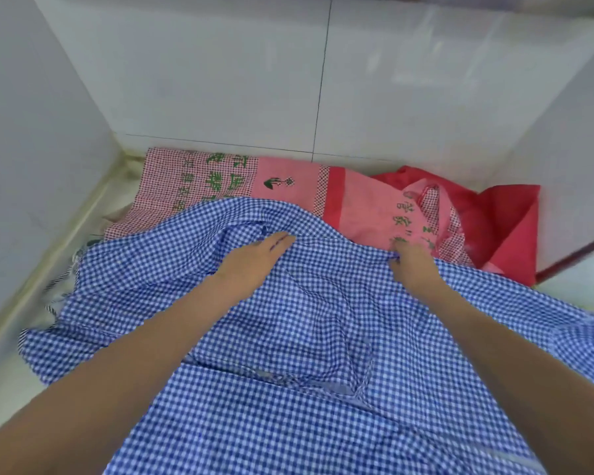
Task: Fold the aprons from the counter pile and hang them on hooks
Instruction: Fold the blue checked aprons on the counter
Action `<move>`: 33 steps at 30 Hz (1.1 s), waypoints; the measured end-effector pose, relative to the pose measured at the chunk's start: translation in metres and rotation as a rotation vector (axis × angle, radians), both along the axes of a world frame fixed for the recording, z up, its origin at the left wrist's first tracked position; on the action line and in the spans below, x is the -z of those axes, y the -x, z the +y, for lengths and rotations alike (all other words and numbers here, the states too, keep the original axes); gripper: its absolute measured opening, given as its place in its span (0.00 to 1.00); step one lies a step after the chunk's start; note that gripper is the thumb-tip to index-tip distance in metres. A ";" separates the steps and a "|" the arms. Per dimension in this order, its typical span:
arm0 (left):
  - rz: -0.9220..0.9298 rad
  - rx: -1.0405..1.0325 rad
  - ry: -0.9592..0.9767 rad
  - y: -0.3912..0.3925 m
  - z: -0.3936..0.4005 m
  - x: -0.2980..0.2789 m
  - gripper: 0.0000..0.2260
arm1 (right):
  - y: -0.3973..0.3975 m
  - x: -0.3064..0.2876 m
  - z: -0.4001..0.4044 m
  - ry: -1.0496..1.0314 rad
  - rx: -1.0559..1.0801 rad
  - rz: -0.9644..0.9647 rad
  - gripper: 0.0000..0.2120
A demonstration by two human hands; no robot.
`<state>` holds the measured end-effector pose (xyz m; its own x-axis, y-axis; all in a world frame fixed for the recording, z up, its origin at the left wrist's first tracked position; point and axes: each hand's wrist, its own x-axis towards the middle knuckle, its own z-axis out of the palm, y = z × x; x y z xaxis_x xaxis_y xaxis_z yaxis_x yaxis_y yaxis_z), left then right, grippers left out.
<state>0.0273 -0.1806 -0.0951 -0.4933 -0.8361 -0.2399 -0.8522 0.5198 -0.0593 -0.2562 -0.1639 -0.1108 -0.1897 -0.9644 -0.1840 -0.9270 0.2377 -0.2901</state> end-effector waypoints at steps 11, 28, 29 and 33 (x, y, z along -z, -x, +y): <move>-0.158 -0.279 -0.113 0.003 -0.052 -0.006 0.24 | 0.031 -0.026 -0.007 -0.378 -0.110 0.014 0.10; 0.341 -0.092 -0.013 0.022 -0.095 -0.046 0.33 | -0.072 -0.054 -0.101 0.172 -0.234 -0.342 0.05; 0.385 -0.079 -0.028 0.029 -0.097 -0.050 0.34 | -0.074 -0.065 -0.103 0.246 -0.305 -0.332 0.06; 0.412 -0.078 0.036 0.042 -0.100 -0.069 0.23 | -0.075 -0.095 -0.099 0.264 -0.527 -0.255 0.13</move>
